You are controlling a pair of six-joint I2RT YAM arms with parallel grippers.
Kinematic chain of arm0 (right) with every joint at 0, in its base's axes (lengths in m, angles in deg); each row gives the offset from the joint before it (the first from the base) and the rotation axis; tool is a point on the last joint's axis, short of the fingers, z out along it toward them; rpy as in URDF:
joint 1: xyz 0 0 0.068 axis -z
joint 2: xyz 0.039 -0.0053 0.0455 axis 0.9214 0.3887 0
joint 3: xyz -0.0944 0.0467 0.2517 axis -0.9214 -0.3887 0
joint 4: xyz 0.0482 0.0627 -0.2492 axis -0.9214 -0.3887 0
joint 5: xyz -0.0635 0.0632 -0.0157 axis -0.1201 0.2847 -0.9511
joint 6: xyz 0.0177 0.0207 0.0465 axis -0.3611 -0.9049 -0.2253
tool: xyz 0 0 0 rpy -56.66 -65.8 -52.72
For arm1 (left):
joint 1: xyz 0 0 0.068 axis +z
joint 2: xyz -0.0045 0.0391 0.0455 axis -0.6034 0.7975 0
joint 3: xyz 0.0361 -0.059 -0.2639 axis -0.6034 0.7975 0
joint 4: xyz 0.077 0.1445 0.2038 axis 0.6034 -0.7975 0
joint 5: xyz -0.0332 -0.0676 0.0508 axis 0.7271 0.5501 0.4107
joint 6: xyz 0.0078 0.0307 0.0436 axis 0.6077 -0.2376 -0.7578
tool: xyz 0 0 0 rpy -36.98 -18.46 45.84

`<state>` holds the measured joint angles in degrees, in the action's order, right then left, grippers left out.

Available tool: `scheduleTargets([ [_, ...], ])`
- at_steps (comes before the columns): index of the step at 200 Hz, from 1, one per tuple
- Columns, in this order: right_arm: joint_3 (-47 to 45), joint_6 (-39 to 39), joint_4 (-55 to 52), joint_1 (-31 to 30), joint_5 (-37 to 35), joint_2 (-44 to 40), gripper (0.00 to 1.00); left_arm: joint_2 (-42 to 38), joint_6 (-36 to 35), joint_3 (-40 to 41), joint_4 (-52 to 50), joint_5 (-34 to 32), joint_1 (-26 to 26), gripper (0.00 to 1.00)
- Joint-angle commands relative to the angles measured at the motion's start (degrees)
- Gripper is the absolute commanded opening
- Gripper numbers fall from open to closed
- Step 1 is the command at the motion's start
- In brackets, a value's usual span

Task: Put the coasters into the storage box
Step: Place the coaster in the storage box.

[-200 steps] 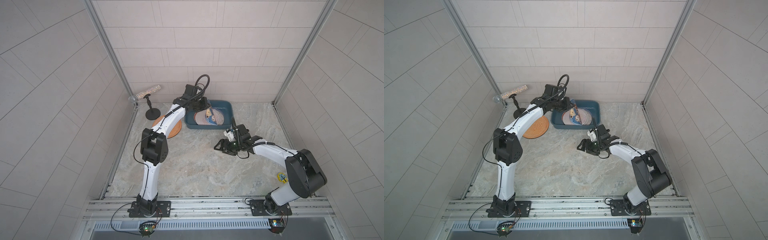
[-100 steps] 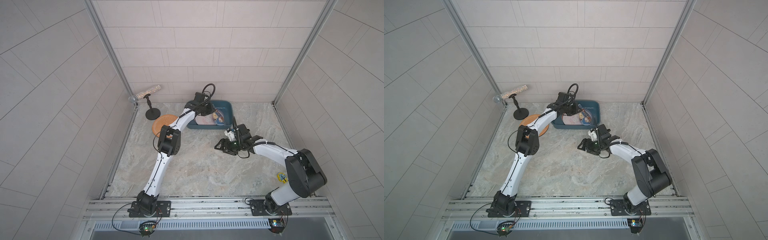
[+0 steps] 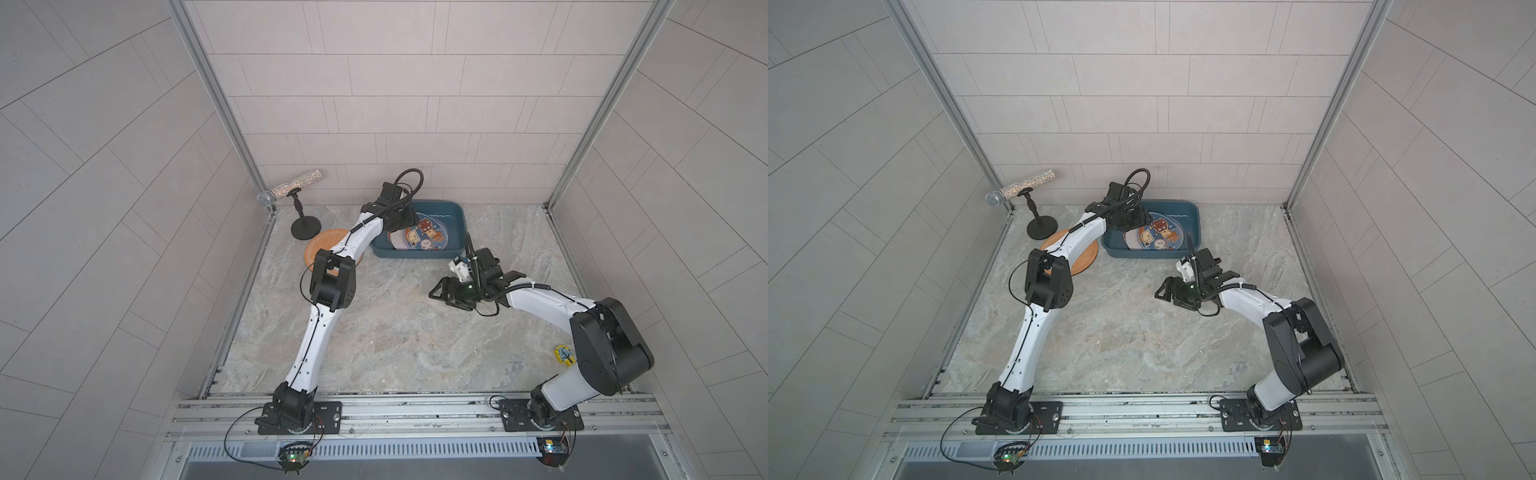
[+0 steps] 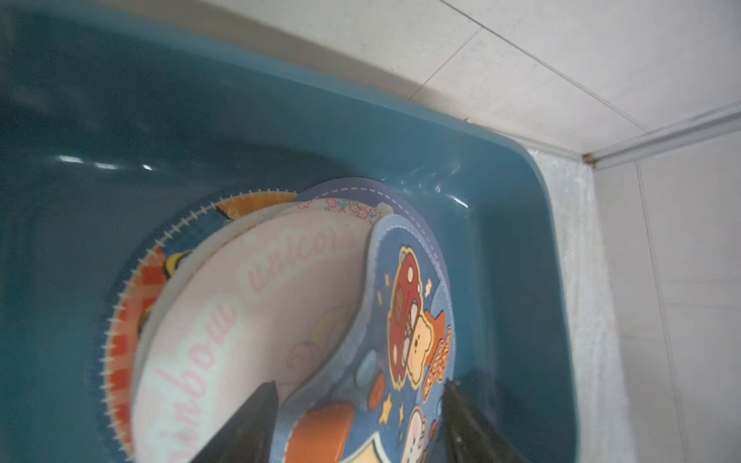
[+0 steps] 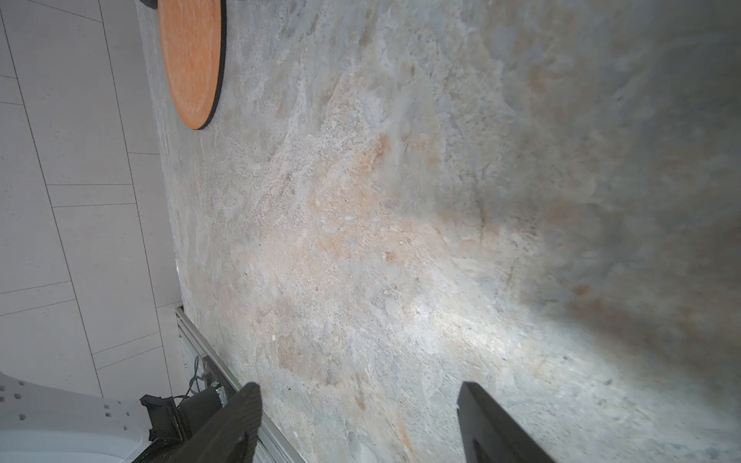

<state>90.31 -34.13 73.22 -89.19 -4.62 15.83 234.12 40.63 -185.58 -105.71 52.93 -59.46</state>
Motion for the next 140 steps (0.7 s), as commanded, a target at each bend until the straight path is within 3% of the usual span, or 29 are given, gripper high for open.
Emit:
scheduleTargets([
  [1, -1.14, -0.54, 0.25, 0.09, 0.02, -1.87, 0.8, -5.91, -2.62, 1.39, -1.71, -3.25, 0.23, 0.81],
  [42, -0.95, -0.45, 0.3, 0.09, 0.11, -1.79, 0.8, -12.43, -5.22, 6.95, -0.47, -5.73, 0.38, 0.99],
  [93, -1.14, -0.37, 0.04, 0.09, 0.01, -2.9, 0.8, -20.8, -9.96, 15.72, -1.52, -12.04, 2.11, 1.0],
  [140, -0.71, -0.19, -0.01, 0.15, 0.15, -2.84, 0.8, -24.56, -11.17, 24.01, -1.08, -14.94, 8.7, 0.98],
])
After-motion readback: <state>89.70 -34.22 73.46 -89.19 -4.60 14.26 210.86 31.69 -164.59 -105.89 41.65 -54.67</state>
